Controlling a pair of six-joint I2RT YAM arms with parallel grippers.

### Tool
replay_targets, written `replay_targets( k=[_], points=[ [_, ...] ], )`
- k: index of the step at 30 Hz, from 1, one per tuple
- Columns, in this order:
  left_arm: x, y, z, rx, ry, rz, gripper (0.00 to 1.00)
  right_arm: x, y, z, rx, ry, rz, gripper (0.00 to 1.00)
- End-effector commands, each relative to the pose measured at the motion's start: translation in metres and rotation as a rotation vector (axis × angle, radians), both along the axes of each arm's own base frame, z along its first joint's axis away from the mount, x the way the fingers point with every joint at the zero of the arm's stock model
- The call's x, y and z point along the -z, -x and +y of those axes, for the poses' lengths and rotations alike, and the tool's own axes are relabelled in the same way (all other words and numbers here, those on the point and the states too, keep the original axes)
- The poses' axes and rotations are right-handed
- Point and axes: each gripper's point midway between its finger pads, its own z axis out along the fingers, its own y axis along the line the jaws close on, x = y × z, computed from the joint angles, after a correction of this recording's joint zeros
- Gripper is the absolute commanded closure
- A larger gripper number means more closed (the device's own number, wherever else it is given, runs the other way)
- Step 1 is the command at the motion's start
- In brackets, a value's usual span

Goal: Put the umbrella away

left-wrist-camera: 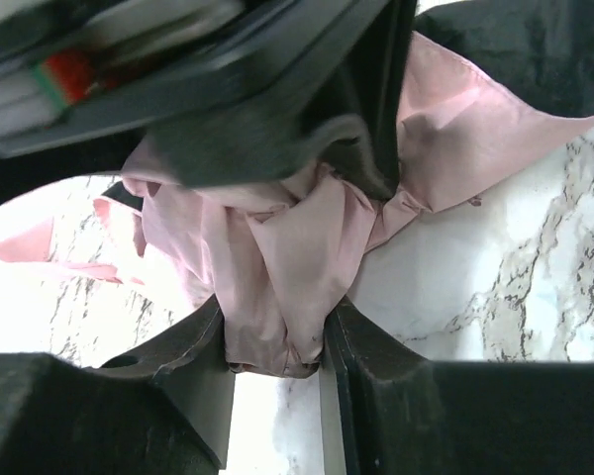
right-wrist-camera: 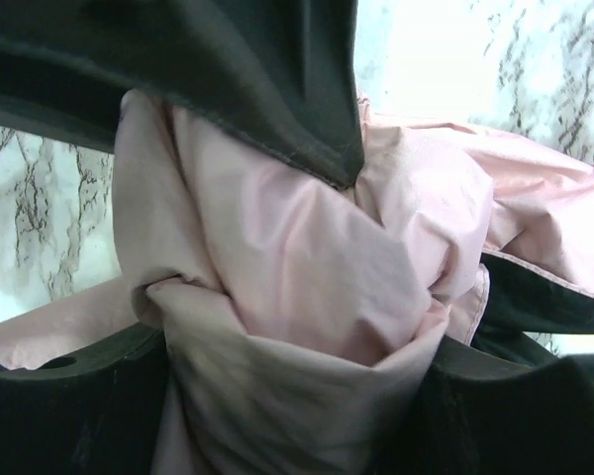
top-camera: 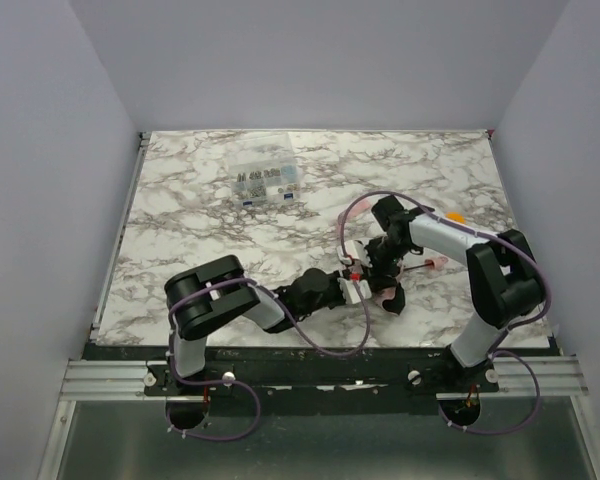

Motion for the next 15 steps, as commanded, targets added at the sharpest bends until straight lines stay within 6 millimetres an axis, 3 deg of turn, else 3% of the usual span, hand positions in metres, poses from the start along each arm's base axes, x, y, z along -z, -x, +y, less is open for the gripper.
replay_targets(
  k=[1, 8, 11, 15],
  points=[
    [0.068, 0.026, 0.027, 0.071, -0.124, 0.389, 0.90, 0.018, 0.056, -0.007, 0.037, -0.055, 0.235, 0.38],
    [0.089, 0.038, 0.038, 0.109, -0.161, 0.623, 1.00, 0.002, 0.032, -0.019, 0.076, -0.176, 0.100, 0.27],
    [0.093, 0.039, 0.041, 0.110, -0.167, 0.691, 1.00, 0.009, 0.036, -0.028, -0.008, -0.172, 0.006, 0.20],
    [0.093, 0.036, 0.042, 0.103, -0.172, 0.765, 1.00, 0.016, 0.027, -0.037, -0.027, -0.121, -0.063, 0.21]
  ],
)
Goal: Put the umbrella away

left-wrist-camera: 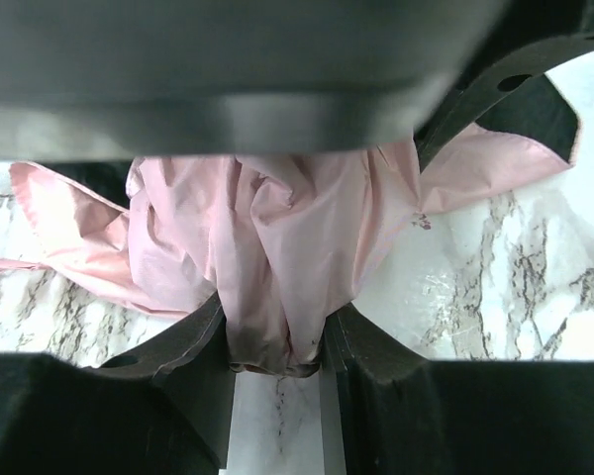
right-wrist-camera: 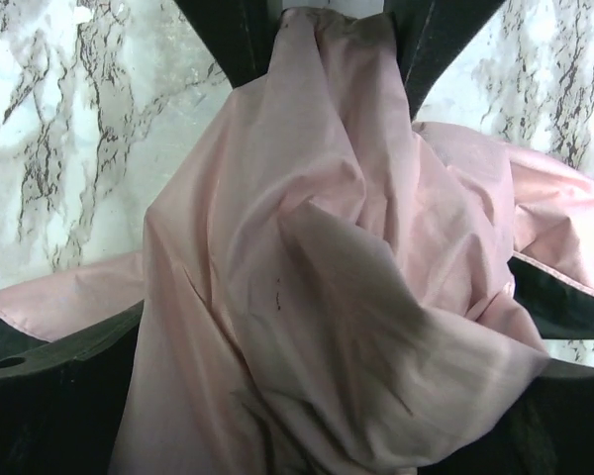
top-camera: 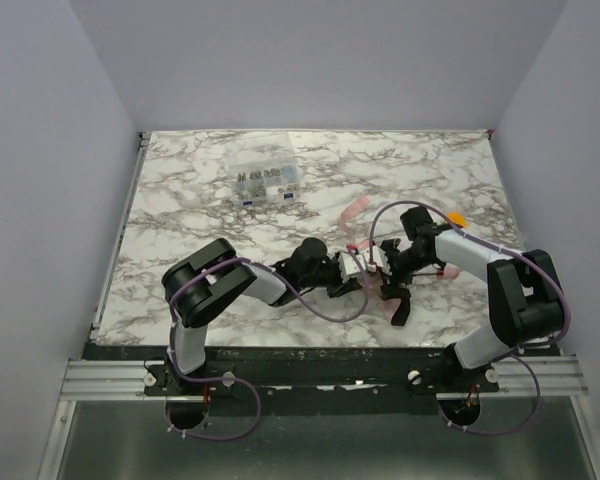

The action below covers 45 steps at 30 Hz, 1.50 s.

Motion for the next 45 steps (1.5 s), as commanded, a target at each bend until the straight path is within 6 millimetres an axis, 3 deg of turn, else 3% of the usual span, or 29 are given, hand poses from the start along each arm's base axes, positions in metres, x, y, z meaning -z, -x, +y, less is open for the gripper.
replay_targets(
  k=[1, 5, 10, 14, 24, 29, 34, 38, 40, 45],
  points=[
    [0.087, 0.040, 0.055, -0.030, -0.298, 0.417, 1.00, 0.022, 0.019, -0.018, -0.050, 0.108, 0.019, 0.23],
    [0.080, 0.040, 0.056, -0.039, -0.278, 0.506, 1.00, 0.039, 0.023, -0.034, -0.020, 0.206, 0.072, 0.33],
    [0.072, 0.049, 0.057, -0.074, -0.260, 0.648, 1.00, 0.043, 0.022, -0.032, 0.043, 0.224, 0.143, 0.31],
    [0.072, 0.067, 0.060, -0.092, -0.253, 0.789, 1.00, 0.034, 0.007, -0.026, 0.087, 0.211, 0.145, 0.20],
    [0.083, 0.079, 0.071, -0.142, -0.312, 1.008, 1.00, -0.006, -0.038, -0.006, 0.091, 0.059, -0.126, 0.18],
    [0.086, 0.080, 0.072, -0.148, -0.324, 1.048, 1.00, -0.013, -0.046, -0.006, 0.104, 0.051, -0.167, 0.17],
    [0.090, 0.081, 0.073, -0.150, -0.335, 1.069, 1.00, -0.035, -0.049, 0.000, 0.082, -0.018, -0.160, 0.16],
    [0.091, 0.083, 0.073, -0.141, -0.337, 1.089, 1.00, -0.053, -0.050, 0.002, 0.051, -0.050, -0.220, 0.16],
    [0.093, 0.082, 0.074, -0.144, -0.340, 1.109, 1.00, -0.053, -0.040, 0.003, 0.010, -0.058, -0.221, 0.15],
    [0.094, 0.080, 0.074, -0.149, -0.330, 1.186, 1.00, -0.017, -0.007, -0.010, -0.080, -0.003, -0.178, 0.16]
  ],
)
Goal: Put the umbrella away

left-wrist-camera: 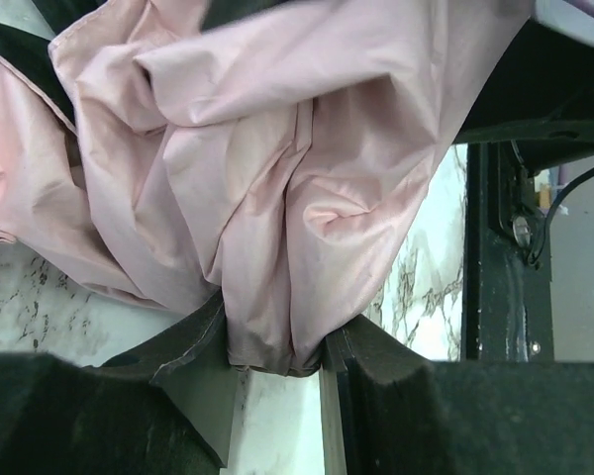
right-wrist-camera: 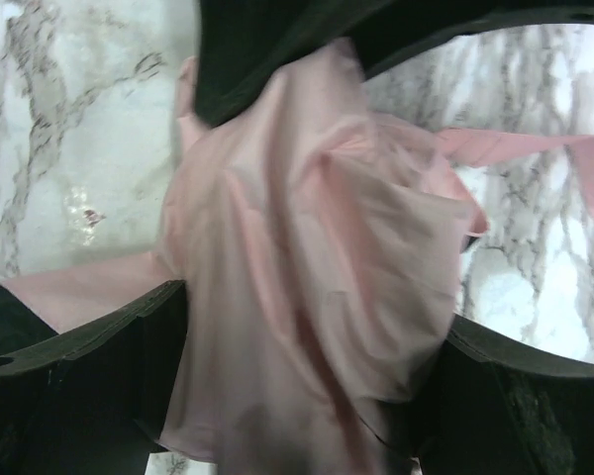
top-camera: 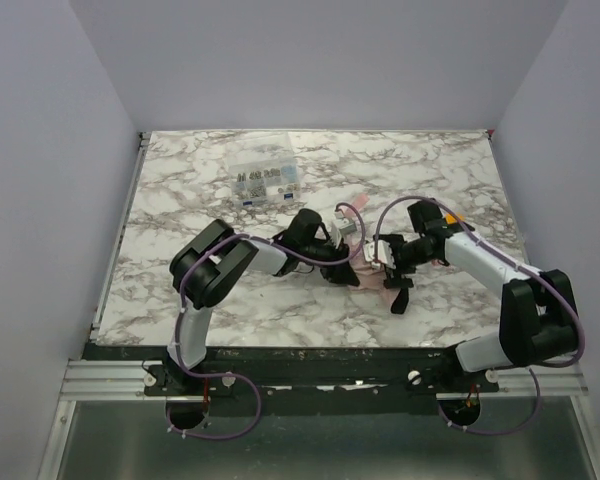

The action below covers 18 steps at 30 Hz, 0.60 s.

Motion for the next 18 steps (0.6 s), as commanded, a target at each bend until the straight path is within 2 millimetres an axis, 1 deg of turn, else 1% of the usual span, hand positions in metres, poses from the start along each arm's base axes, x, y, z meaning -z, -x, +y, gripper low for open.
replay_targets(
  k=[1, 4, 7, 9, 11, 12, 14, 15, 16, 17, 18],
  points=[
    [0.092, 0.078, 0.065, 0.007, -0.356, 0.459, 1.00, 0.035, 0.031, -0.011, -0.097, 0.061, 0.034, 0.16],
    [0.089, 0.077, 0.063, 0.007, -0.349, 0.476, 1.00, 0.061, 0.032, -0.018, -0.082, 0.154, 0.018, 0.17],
    [0.084, 0.077, 0.059, 0.009, -0.327, 0.492, 1.00, 0.079, 0.027, -0.022, -0.066, 0.237, 0.005, 0.20],
    [0.078, 0.076, 0.055, 0.001, -0.305, 0.506, 1.00, 0.085, 0.025, -0.022, -0.059, 0.267, 0.020, 0.28],
    [0.071, 0.073, 0.051, -0.016, -0.273, 0.518, 1.00, 0.089, 0.026, -0.024, -0.055, 0.292, 0.044, 0.43],
    [0.064, 0.069, 0.047, -0.035, -0.249, 0.510, 0.96, 0.091, 0.027, -0.025, -0.053, 0.303, 0.063, 0.51],
    [0.049, 0.061, 0.043, -0.072, -0.194, 0.495, 0.84, 0.095, 0.034, -0.030, -0.063, 0.327, 0.094, 0.61],
    [0.039, 0.055, 0.042, -0.096, -0.158, 0.487, 0.76, 0.098, 0.039, -0.032, -0.071, 0.338, 0.109, 0.66],
    [0.026, 0.047, 0.040, -0.125, -0.116, 0.456, 0.49, 0.100, 0.043, -0.035, -0.080, 0.348, 0.121, 0.70],
    [0.012, 0.039, 0.038, -0.146, -0.077, 0.431, 0.34, 0.101, 0.048, -0.037, -0.090, 0.352, 0.127, 0.76],
    [-0.003, 0.031, 0.037, -0.162, -0.039, 0.401, 0.26, 0.102, 0.051, -0.038, -0.098, 0.352, 0.128, 0.77]
  ],
)
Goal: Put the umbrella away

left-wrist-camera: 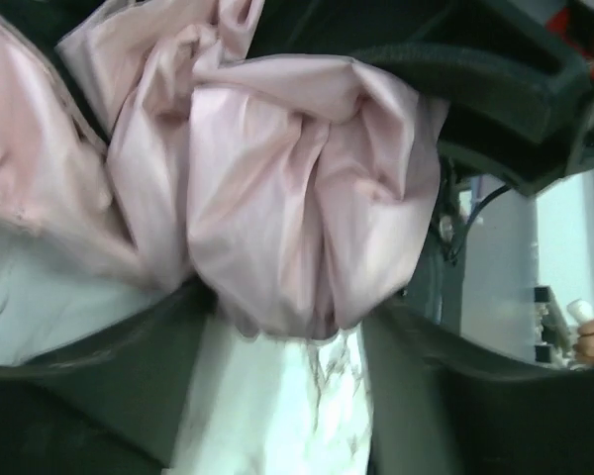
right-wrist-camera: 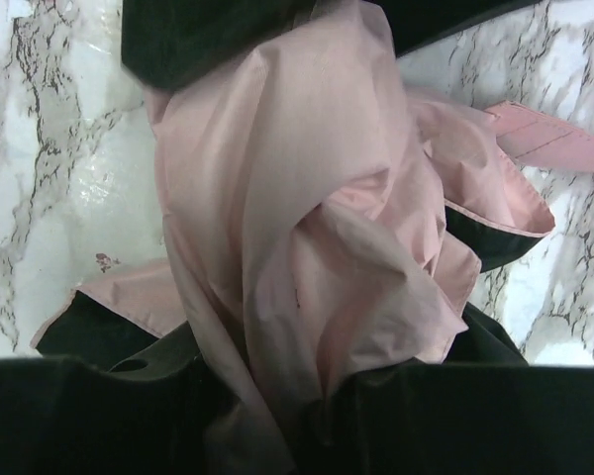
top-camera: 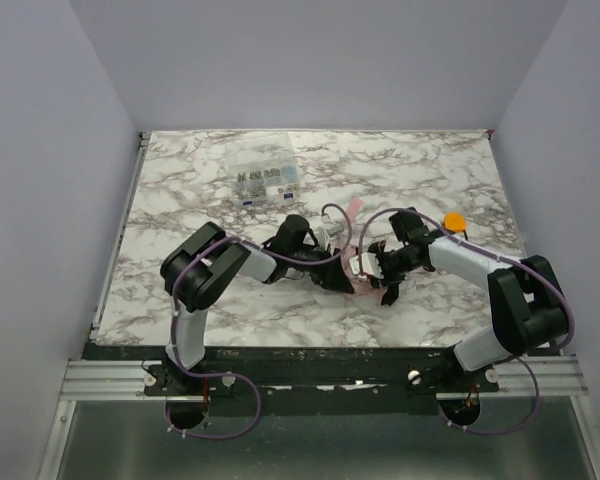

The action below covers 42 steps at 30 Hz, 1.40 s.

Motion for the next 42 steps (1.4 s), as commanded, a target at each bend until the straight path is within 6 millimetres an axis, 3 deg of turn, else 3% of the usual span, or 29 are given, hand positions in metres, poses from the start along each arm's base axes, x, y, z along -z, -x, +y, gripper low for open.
replay_targets(
  k=[1, 3, 6, 8, 12, 16, 21, 24, 28, 32, 40, 42],
  points=[
    [-0.010, 0.006, 0.025, -0.134, -0.046, 0.158, 0.21, 0.054, 0.036, -0.048, -0.035, 0.248, 0.085, 0.79],
    [-0.037, -0.009, 0.024, -0.169, 0.014, 0.107, 0.03, 0.054, 0.039, -0.049, -0.048, 0.248, 0.082, 0.84],
    [-0.068, -0.032, 0.033, -0.258, 0.058, 0.036, 0.01, 0.054, 0.042, -0.050, -0.060, 0.248, 0.085, 0.85],
    [-0.069, -0.051, 0.047, -0.368, 0.000, -0.026, 0.02, 0.054, 0.046, -0.051, -0.078, 0.248, 0.084, 0.86],
    [-0.053, -0.094, 0.079, -0.648, -0.258, -0.028, 0.02, 0.053, 0.051, -0.049, -0.129, 0.226, 0.059, 0.86],
    [-0.068, -0.112, 0.062, -0.652, -0.297, 0.025, 0.02, 0.050, 0.053, -0.046, -0.149, 0.216, 0.044, 0.86],
    [-0.037, -0.127, 0.064, -0.672, -0.607, 0.098, 0.17, 0.046, 0.057, -0.043, -0.161, 0.196, 0.042, 0.86],
    [-0.021, -0.124, 0.065, -0.678, -0.672, 0.119, 0.25, 0.045, 0.064, -0.042, -0.186, 0.195, 0.053, 0.86],
    [0.001, -0.118, 0.070, -0.691, -0.743, 0.163, 0.45, 0.046, 0.067, -0.038, -0.217, 0.203, 0.054, 0.86],
    [0.007, -0.120, 0.061, -0.674, -0.763, 0.173, 0.65, 0.045, 0.067, -0.034, -0.217, 0.197, 0.063, 0.86],
    [0.011, -0.119, 0.039, -0.650, -0.744, 0.194, 0.67, 0.046, 0.069, -0.035, -0.210, 0.201, 0.060, 0.86],
    [0.010, -0.121, 0.040, -0.658, -0.746, 0.188, 0.79, 0.046, 0.071, -0.036, -0.213, 0.203, 0.065, 0.86]
  ],
)
